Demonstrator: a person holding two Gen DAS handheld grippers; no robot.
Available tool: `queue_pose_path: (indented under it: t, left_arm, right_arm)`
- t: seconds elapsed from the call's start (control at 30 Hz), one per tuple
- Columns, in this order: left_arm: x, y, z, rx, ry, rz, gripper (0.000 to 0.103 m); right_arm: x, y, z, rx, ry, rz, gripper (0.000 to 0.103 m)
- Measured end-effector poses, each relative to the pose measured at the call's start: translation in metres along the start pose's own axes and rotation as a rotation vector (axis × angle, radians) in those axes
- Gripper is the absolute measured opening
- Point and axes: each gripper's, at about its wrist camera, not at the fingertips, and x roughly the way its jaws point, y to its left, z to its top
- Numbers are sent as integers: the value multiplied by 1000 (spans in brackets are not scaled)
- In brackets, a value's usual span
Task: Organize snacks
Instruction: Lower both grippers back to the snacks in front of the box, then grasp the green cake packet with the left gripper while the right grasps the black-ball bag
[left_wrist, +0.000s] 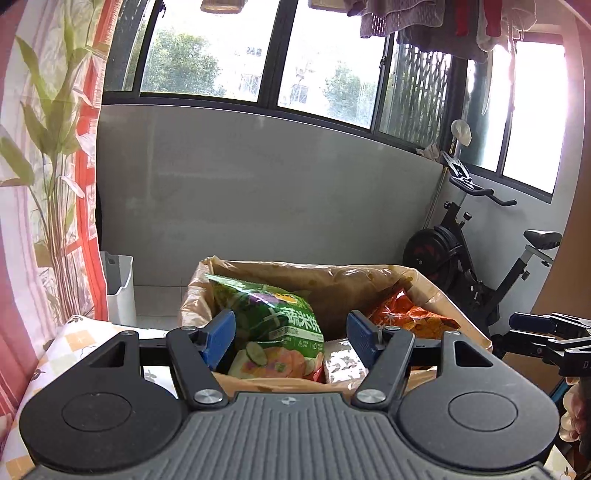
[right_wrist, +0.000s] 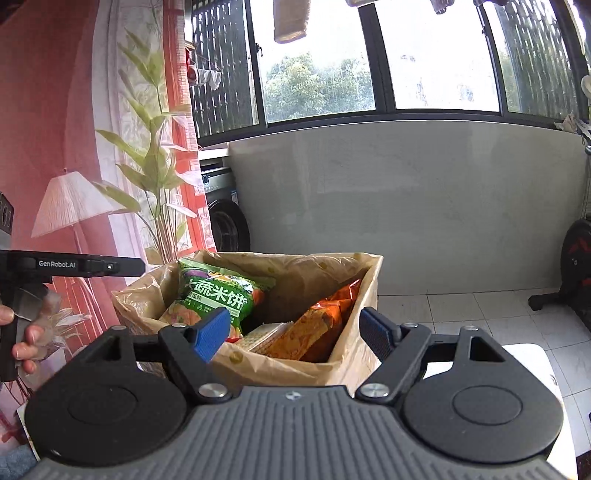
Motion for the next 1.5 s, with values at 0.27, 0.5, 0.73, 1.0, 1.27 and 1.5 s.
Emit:
queue_pose_path:
  t: [0.27,0.5,0.73,1.0,1.27,1.5]
  left_arm:
    - [-42,45,-56,-60,71,127,69]
    - [-39,64,-103,-139,164,176,68]
    - [-37,64,-129,-132,173,171,68]
    - [-24,54,-162,-87,253,93,68]
    - [-18,27,-186,1,316,-18,69]
    - [-10,11,-200,89,350,-64,69]
  right_arm:
    - [-14,-14,-63,46,88,-79,79]
    - [9,-20,-129,56,246,-154,75]
    - [26,-24,-170,80,369,-234,74]
    - [37,-9,-186,94,408,-225,51]
    - [54,31,-194,18,368,-88,49]
    - [45,35,-207,-21,298,-77,49]
